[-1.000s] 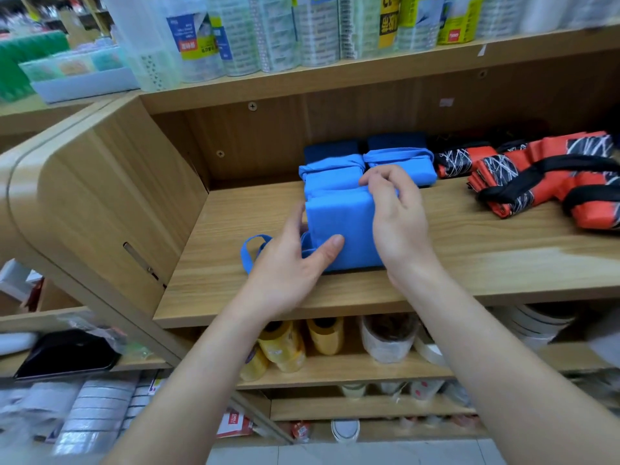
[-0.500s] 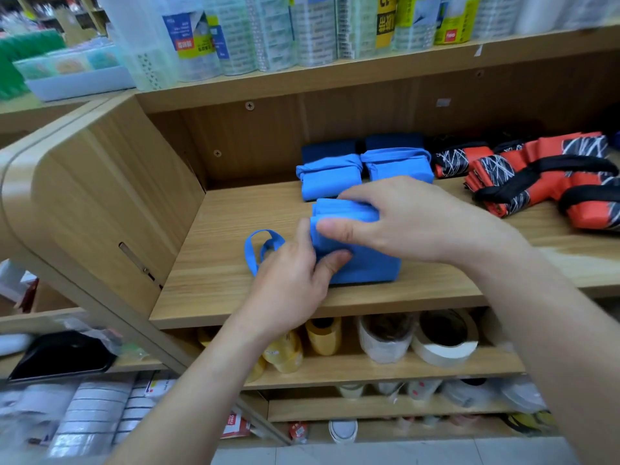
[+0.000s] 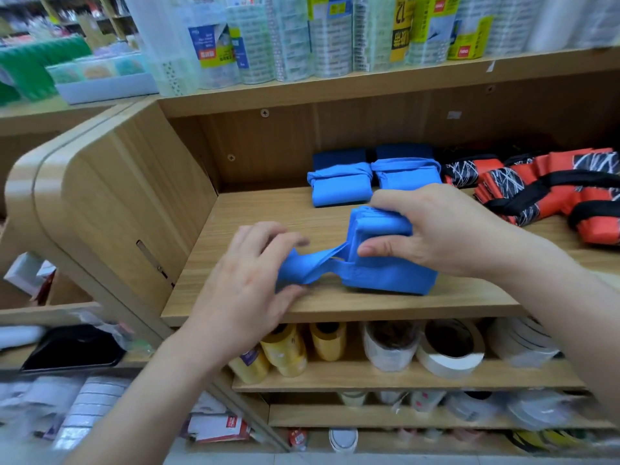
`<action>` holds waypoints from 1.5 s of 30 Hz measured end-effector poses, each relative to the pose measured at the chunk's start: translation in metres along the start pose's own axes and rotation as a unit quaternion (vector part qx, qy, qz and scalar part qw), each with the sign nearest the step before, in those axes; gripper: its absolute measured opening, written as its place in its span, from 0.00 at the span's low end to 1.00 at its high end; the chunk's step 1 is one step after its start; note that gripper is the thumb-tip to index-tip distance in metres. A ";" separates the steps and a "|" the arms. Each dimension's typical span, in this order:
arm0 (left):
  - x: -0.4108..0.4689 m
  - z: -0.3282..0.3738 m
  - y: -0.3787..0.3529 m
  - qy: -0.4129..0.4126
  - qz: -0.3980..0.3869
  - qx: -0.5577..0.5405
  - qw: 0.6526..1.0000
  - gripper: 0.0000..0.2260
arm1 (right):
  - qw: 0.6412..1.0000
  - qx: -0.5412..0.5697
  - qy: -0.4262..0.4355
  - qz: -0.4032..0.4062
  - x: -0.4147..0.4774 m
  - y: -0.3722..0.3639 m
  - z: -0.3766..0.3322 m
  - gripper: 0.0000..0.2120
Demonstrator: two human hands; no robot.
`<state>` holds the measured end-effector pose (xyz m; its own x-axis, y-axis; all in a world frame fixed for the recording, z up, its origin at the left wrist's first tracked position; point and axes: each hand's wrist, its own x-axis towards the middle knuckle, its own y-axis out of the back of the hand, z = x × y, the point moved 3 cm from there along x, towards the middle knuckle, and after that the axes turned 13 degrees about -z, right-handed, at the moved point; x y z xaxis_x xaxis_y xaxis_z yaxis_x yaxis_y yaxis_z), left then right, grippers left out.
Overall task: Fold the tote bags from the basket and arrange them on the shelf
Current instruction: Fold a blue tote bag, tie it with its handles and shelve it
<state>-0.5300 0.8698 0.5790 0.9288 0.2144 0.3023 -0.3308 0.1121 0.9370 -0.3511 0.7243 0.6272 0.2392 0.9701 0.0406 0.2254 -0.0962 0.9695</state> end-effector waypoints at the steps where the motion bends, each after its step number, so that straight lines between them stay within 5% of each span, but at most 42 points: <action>1: -0.004 -0.003 0.004 -0.009 0.004 0.007 1.000 0.16 | 1.000 0.006 -0.002 0.000 -0.001 0.001 0.003 0.31; 3: -0.011 -0.008 0.007 -0.032 -0.021 -0.030 0.999 0.12 | 1.000 0.002 0.003 -0.002 -0.003 0.001 0.006 0.33; 7: -0.016 -0.001 0.020 0.013 -0.103 -0.280 0.954 0.07 | 1.000 0.005 -0.002 0.002 -0.005 0.004 0.013 0.29; 11: -0.011 -0.005 0.032 0.084 -0.046 -0.416 0.904 0.06 | 1.000 -0.017 -0.007 0.021 -0.007 0.009 0.016 0.28; 15: -0.008 -0.025 0.024 0.202 0.002 -0.540 0.817 0.19 | 0.998 -0.044 0.002 0.044 -0.012 0.013 0.017 0.31; 18: -0.008 -0.028 0.013 0.253 -0.015 -0.624 0.739 0.15 | 0.997 -0.047 0.004 0.056 -0.016 0.016 0.016 0.31; 20: -0.005 -0.027 0.010 0.262 -0.038 -0.588 0.765 0.12 | 0.998 -0.046 -0.003 0.045 -0.017 0.015 0.015 0.31; 22: -0.003 -0.029 0.015 0.251 -0.006 -0.407 0.878 0.10 | 0.999 -0.029 -0.016 0.030 -0.015 0.015 0.016 0.31; 24: 0.002 -0.013 0.032 0.128 0.094 -0.158 0.975 0.09 | 0.999 -0.022 -0.017 0.018 -0.013 0.015 0.016 0.29; 26: 0.008 0.018 0.034 -0.034 0.102 -0.052 0.993 0.12 | 1.000 -0.013 -0.006 0.015 -0.012 0.016 0.014 0.27; 28: 0.017 0.038 0.017 -0.096 0.005 -0.005 0.995 0.22 | 1.000 0.011 0.006 0.012 -0.011 0.018 0.011 0.27; 30: 0.025 0.041 -0.004 -0.081 -0.076 0.050 0.993 0.25 | 0.999 0.034 0.014 0.010 -0.011 0.020 0.010 0.28; 32: 0.027 0.034 -0.012 -0.061 -0.096 0.077 0.991 0.14 | 0.998 0.059 0.014 0.002 -0.012 0.020 0.014 0.27; 35: 0.019 0.015 -0.002 -0.028 -0.132 -0.023 0.991 0.04 | 0.994 0.107 -0.004 -0.005 -0.017 0.020 0.029 0.22; 39: 0.002 -0.008 0.022 0.006 -0.204 -0.350 0.914 0.08 | 0.990 0.140 -0.028 -0.008 -0.022 0.017 0.046 0.27; 45: 0.004 -0.001 0.040 -0.057 -0.051 -0.671 0.737 0.11 | 0.987 0.158 -0.022 -0.001 -0.016 0.009 0.036 0.21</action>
<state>-0.5394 0.8762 0.6174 0.9431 0.0642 0.3264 -0.0545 0.9978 -0.0388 -0.3190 0.6995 0.6265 0.2778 0.9604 0.0220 0.5080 -0.1663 0.8452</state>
